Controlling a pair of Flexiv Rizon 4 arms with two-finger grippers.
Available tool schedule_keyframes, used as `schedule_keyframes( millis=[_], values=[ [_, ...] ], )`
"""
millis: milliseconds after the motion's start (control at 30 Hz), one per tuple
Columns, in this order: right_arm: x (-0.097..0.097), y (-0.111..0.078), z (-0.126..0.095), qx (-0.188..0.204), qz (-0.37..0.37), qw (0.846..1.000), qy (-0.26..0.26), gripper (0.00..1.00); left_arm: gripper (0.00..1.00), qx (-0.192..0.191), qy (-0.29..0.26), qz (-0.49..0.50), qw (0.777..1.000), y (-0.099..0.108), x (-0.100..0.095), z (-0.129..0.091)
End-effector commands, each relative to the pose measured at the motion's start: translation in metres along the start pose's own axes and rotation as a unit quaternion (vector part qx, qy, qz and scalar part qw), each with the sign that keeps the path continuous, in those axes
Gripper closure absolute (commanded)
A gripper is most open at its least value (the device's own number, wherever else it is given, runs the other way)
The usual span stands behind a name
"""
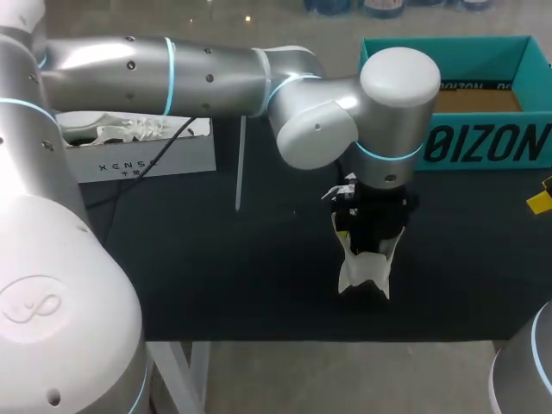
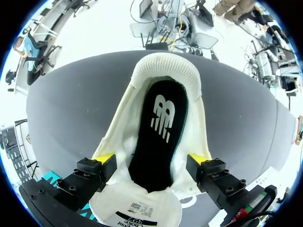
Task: Take the shoe out of the shoebox, open the shoe tongue, remove and reinsert the insole, then place the shoe into the shoebox
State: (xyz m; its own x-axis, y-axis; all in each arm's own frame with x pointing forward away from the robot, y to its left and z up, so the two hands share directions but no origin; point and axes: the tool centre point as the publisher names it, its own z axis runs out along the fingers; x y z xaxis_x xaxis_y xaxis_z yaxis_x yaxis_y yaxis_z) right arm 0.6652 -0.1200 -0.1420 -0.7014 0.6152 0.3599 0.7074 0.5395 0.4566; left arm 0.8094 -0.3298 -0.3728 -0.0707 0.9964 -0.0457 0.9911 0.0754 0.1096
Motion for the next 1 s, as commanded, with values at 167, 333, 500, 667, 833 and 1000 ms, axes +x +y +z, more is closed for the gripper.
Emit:
schedule_keyframes(
  millis=[167,333,500,667,833,1000],
  values=[
    [-0.001,0.001,0.001,0.002,0.000,1.000,0.000,0.00,0.00,0.001,-0.006,0.000,1.000,-0.002,0.003,-0.002],
    [-0.001,0.001,0.001,0.002,0.000,1.000,0.000,0.00,0.00,-0.002,-0.015,0.006,1.000,-0.001,0.001,-0.007],
    [-0.001,0.001,0.001,0.002,0.000,1.000,0.000,0.00,0.00,-0.008,-0.019,0.009,1.000,-0.002,-0.002,-0.011],
    [-0.001,0.001,0.001,0.002,0.000,1.000,0.000,0.00,0.00,-0.012,-0.018,0.007,1.000,0.000,-0.002,-0.013],
    [-0.001,0.001,0.001,0.002,0.000,1.000,0.000,0.00,0.00,-0.015,-0.017,0.006,1.000,-0.001,-0.002,-0.019],
    [-0.001,0.001,0.001,0.002,0.000,1.000,0.000,0.00,0.00,-0.024,-0.016,0.007,1.000,-0.002,-0.001,-0.027]
  ],
)
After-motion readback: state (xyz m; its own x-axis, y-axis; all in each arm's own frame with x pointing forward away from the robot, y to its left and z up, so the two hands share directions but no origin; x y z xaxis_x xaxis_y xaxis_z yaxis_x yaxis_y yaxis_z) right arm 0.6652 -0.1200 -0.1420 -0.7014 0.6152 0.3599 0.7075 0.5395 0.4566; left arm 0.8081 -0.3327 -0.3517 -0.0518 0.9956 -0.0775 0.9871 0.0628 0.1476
